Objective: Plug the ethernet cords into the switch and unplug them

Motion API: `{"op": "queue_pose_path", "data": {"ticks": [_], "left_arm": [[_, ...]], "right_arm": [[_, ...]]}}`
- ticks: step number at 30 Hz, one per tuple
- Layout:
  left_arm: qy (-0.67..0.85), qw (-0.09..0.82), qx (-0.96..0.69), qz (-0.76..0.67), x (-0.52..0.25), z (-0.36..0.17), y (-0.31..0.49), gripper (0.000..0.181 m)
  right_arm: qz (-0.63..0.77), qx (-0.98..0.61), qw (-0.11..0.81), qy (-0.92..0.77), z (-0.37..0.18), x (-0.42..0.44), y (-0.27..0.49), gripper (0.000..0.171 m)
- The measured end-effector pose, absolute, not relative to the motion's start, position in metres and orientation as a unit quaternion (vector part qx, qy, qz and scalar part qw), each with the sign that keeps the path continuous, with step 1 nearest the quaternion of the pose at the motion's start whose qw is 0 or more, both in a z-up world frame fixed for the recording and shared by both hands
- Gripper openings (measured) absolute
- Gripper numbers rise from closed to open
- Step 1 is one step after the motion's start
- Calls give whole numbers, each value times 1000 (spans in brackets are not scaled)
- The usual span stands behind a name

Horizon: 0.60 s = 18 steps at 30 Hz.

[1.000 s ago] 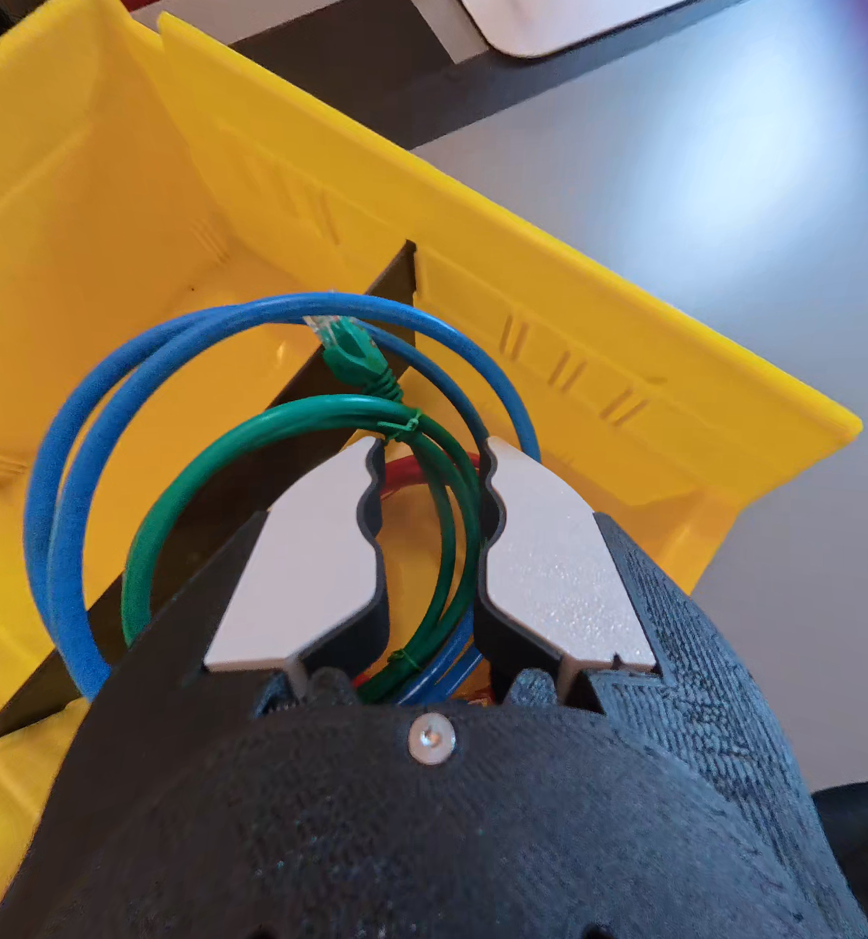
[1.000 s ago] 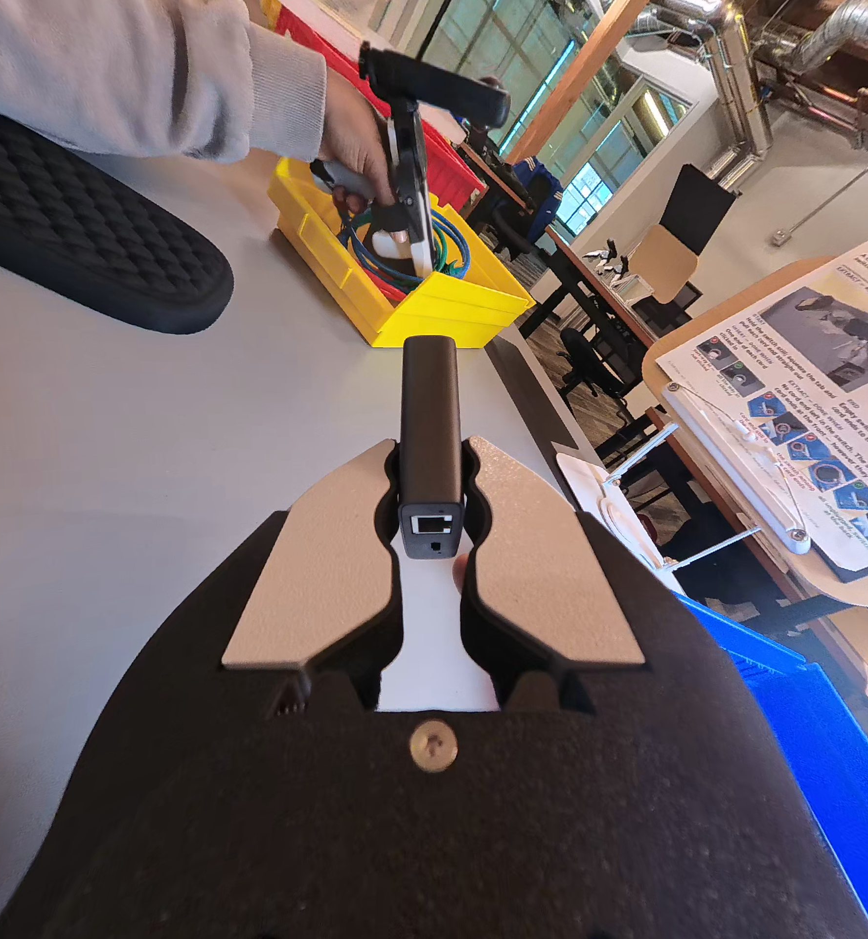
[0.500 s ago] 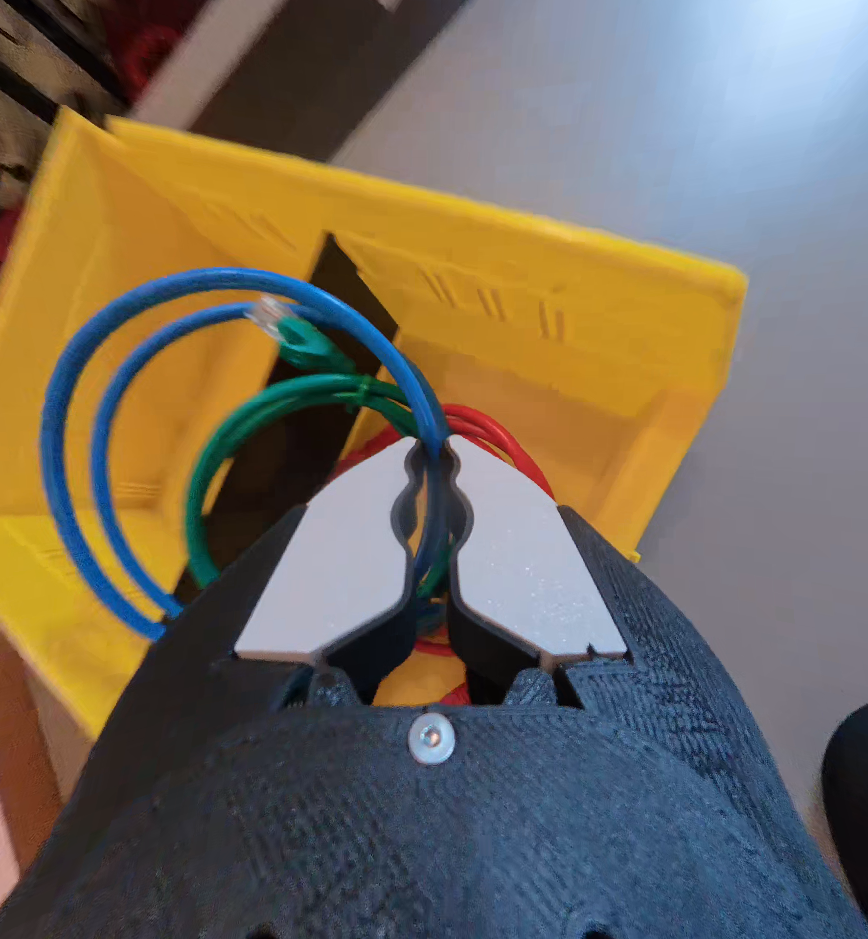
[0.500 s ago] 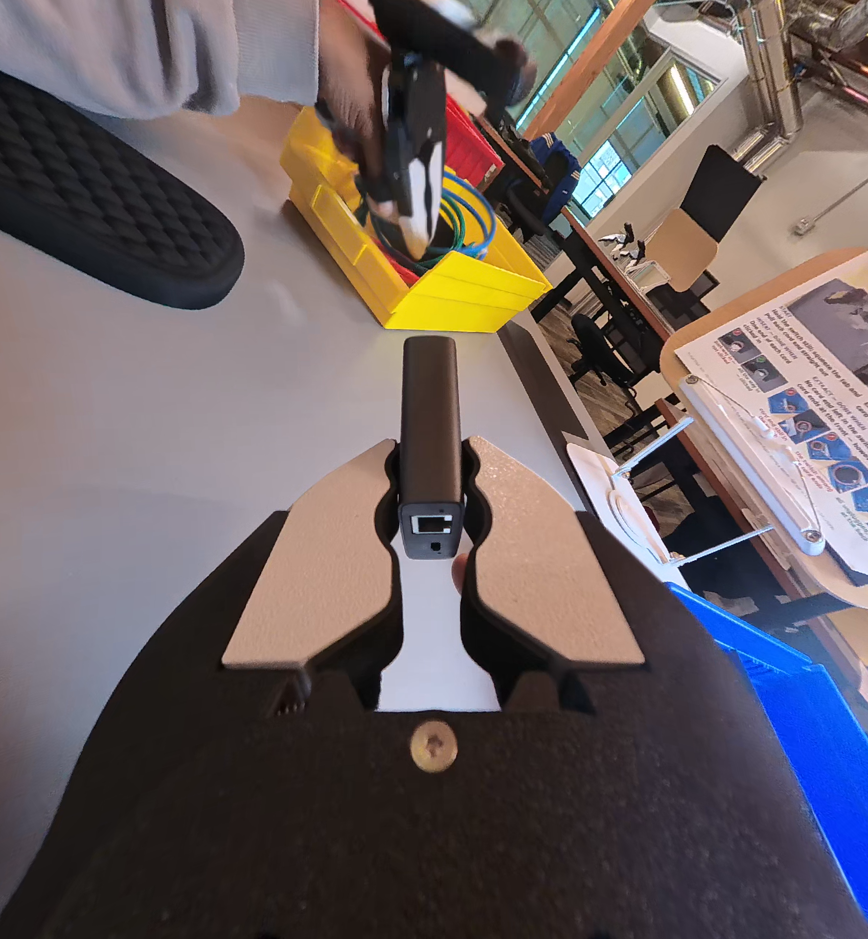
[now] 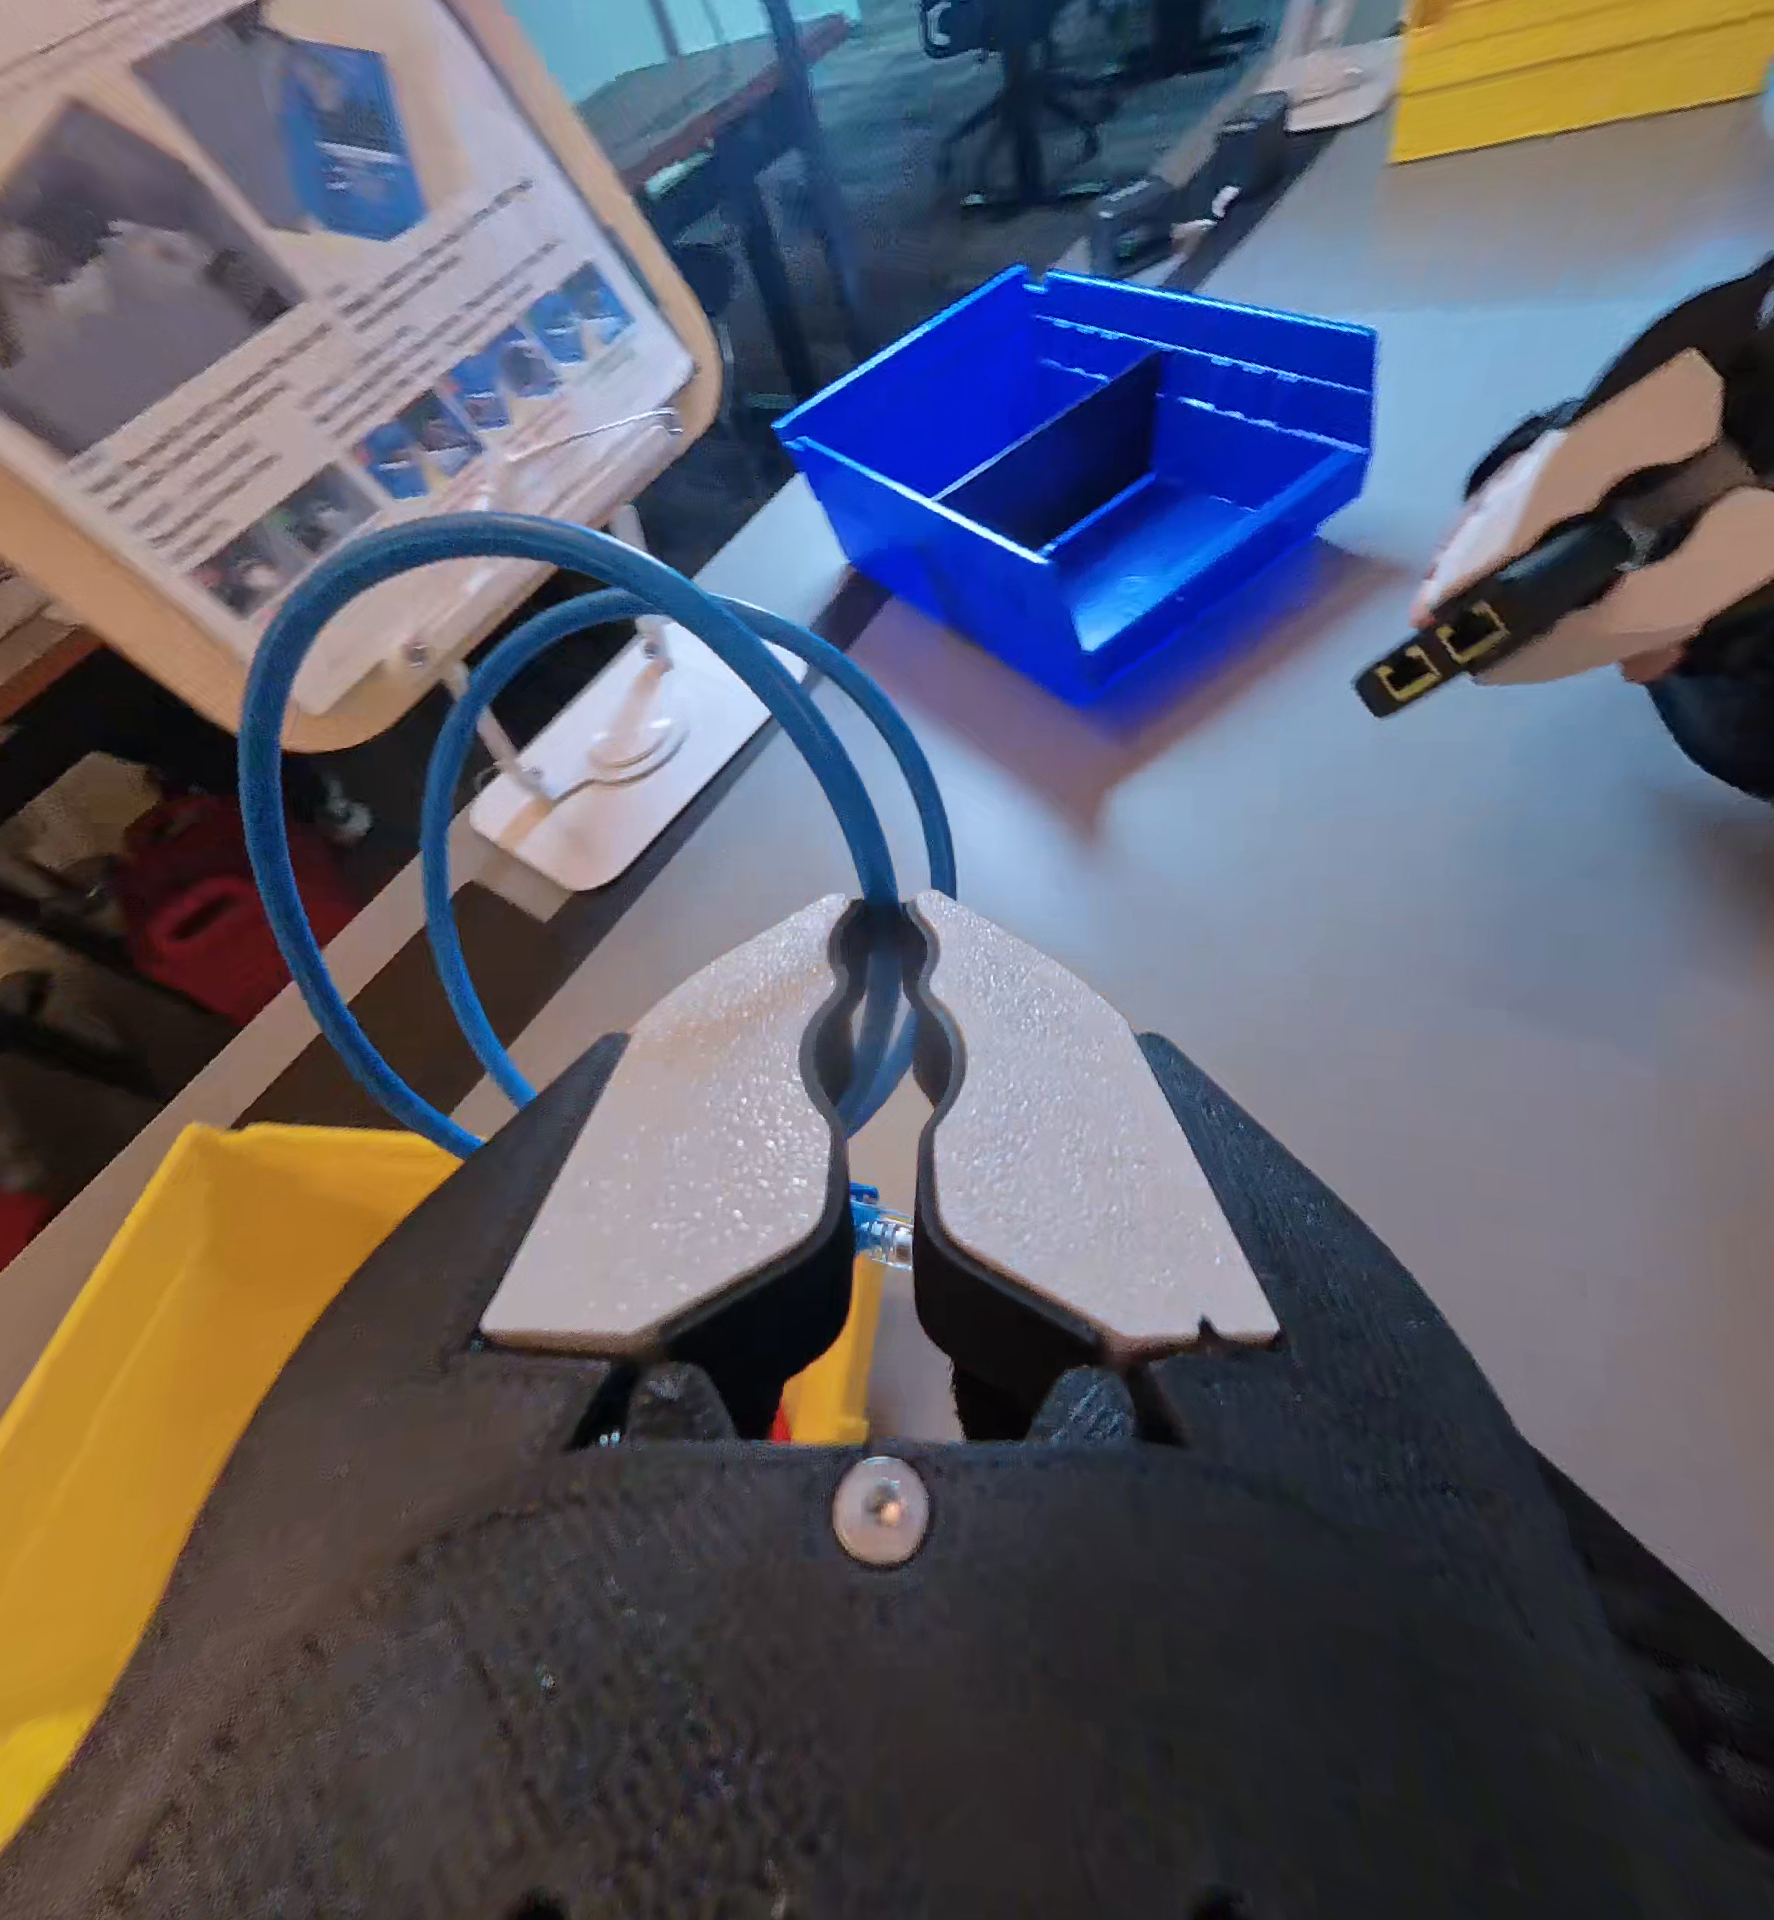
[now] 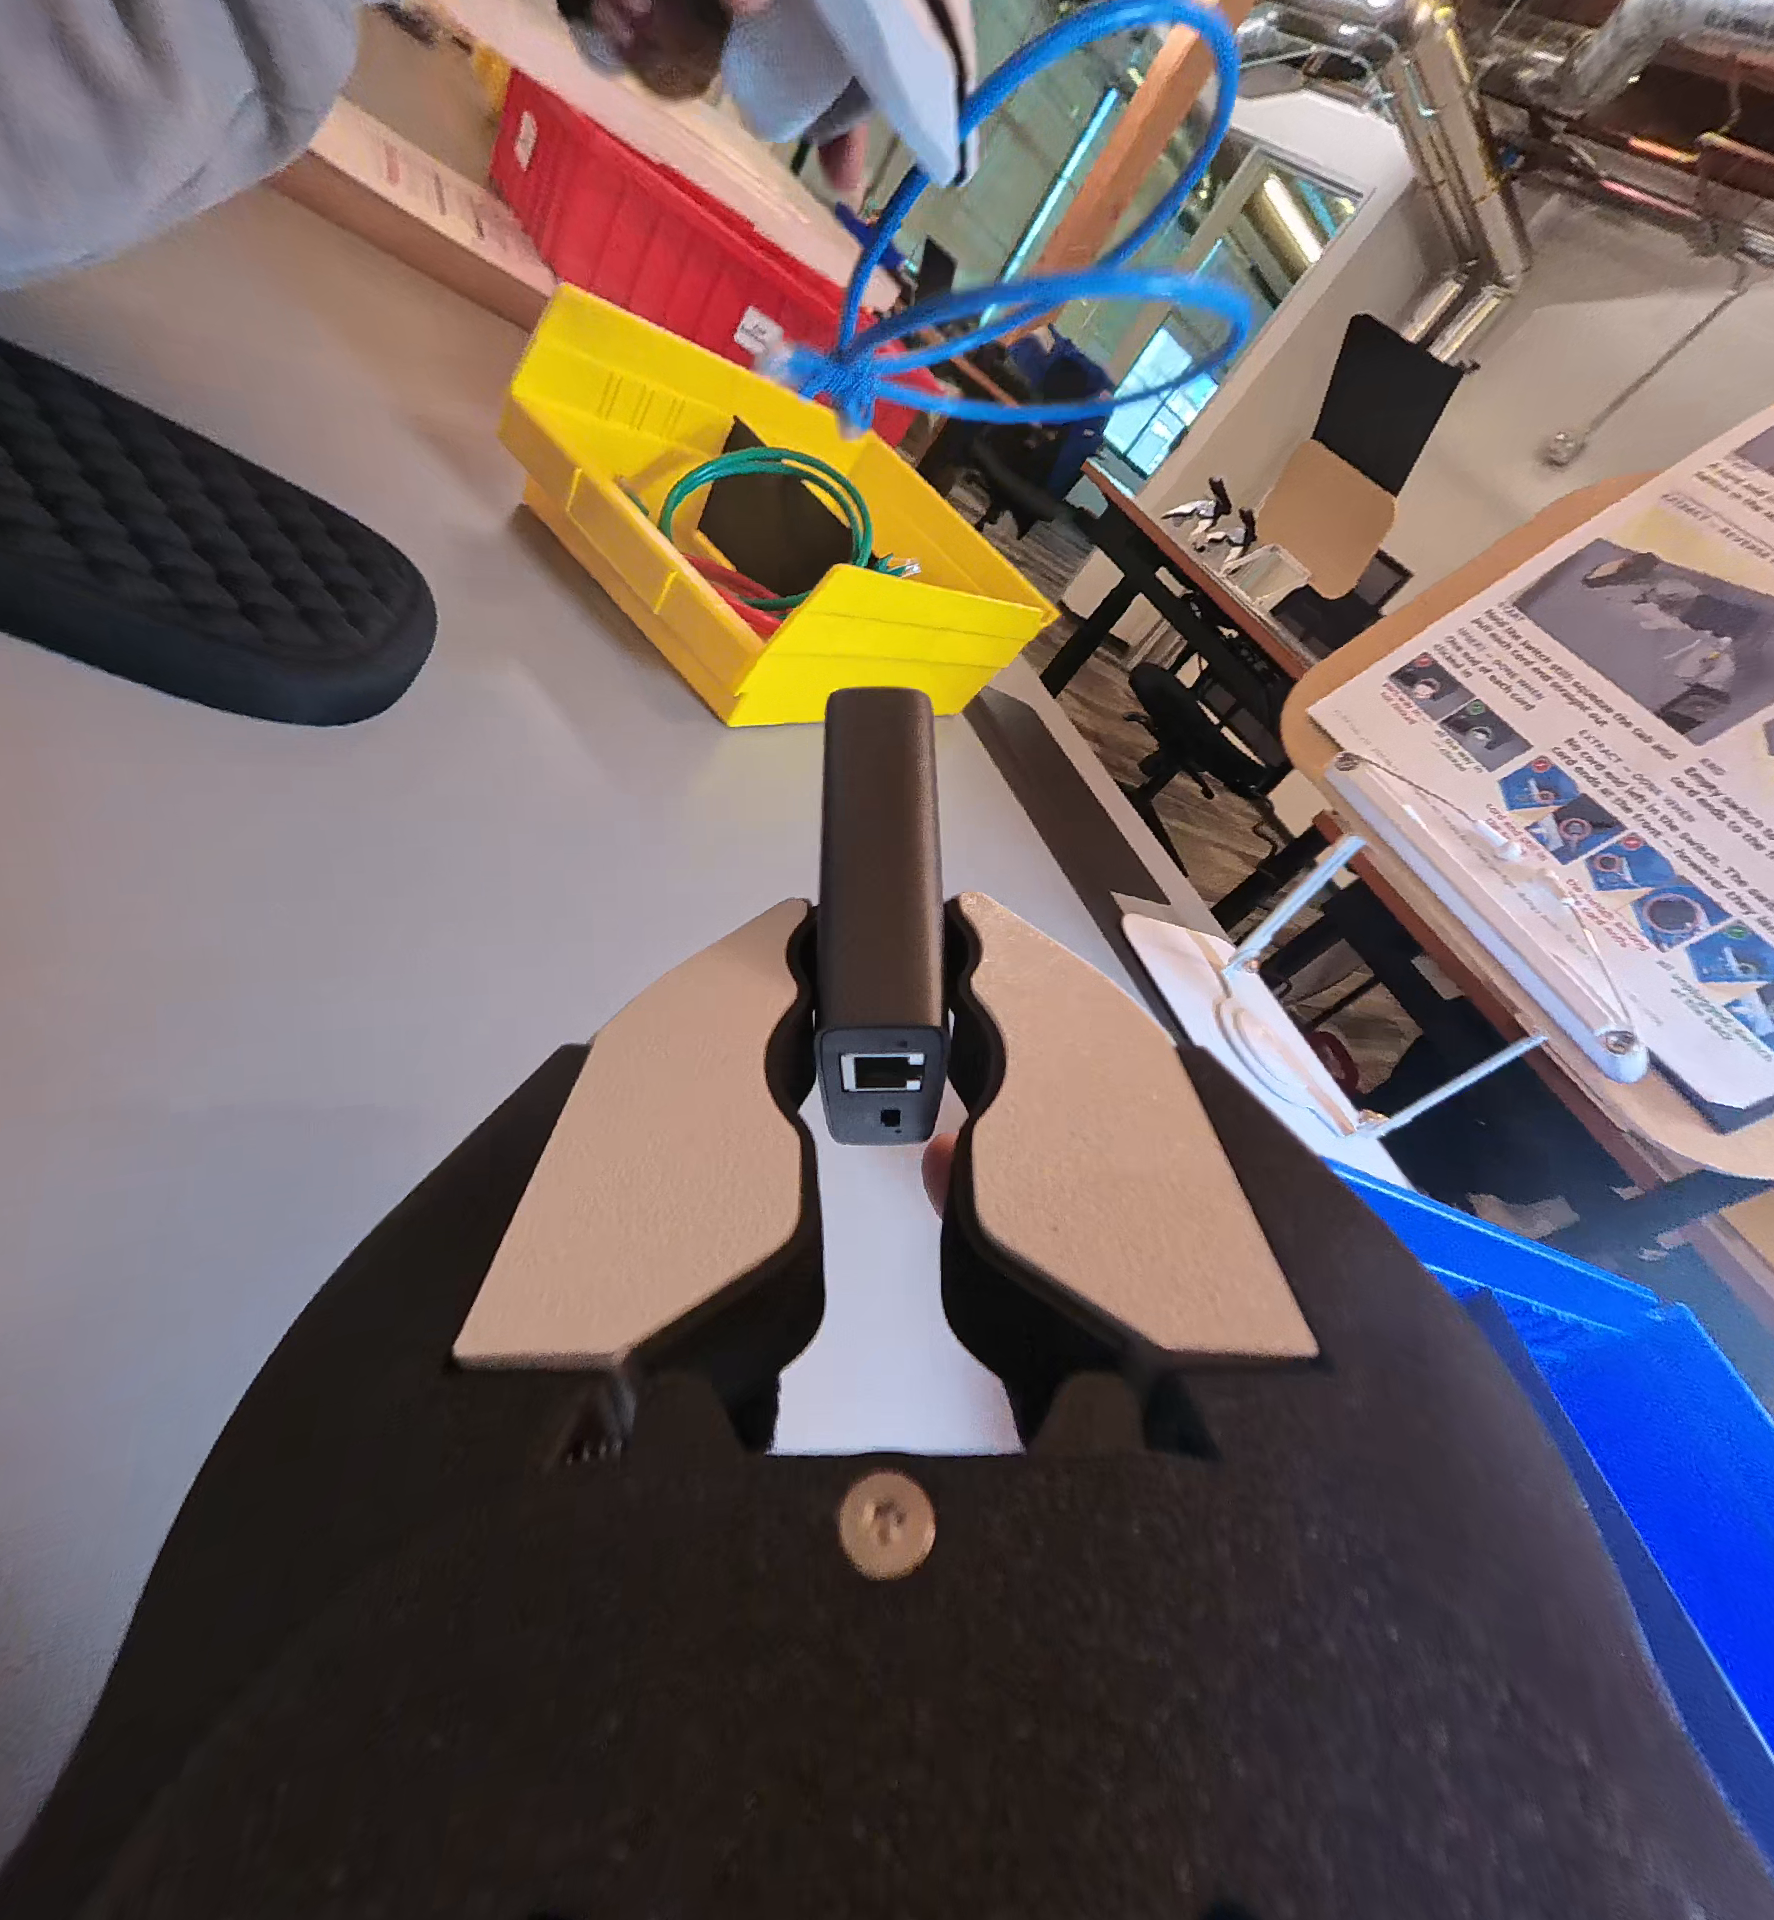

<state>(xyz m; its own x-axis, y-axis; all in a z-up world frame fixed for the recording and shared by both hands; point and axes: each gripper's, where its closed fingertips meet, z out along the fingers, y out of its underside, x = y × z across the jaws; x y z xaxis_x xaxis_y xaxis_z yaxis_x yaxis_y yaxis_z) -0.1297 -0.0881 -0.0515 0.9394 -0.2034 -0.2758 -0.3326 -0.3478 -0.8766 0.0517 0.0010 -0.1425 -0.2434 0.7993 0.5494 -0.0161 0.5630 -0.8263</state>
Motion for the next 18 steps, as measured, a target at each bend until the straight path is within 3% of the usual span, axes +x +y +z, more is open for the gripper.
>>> {"op": "queue_pose_path", "data": {"ticks": [1, 10, 14, 18], "left_arm": [[177, 541, -820, 52, -120, -56, -83, 6], [187, 582, -779, -139, -47, -70, -37, 6], [231, 510, -822, -107, -37, -107, -28, 6], [408, 418, -810, -47, -10, -153, -47, 6]], "right_arm": [[378, -285, 550, -688, -139, 53, 4, 21], [392, -307, 580, -645, -117, 65, 30, 21], [394, -312, 590, -632, -110, 70, 38, 21], [396, -316, 601, -618, -104, 74, 46, 21]]}}
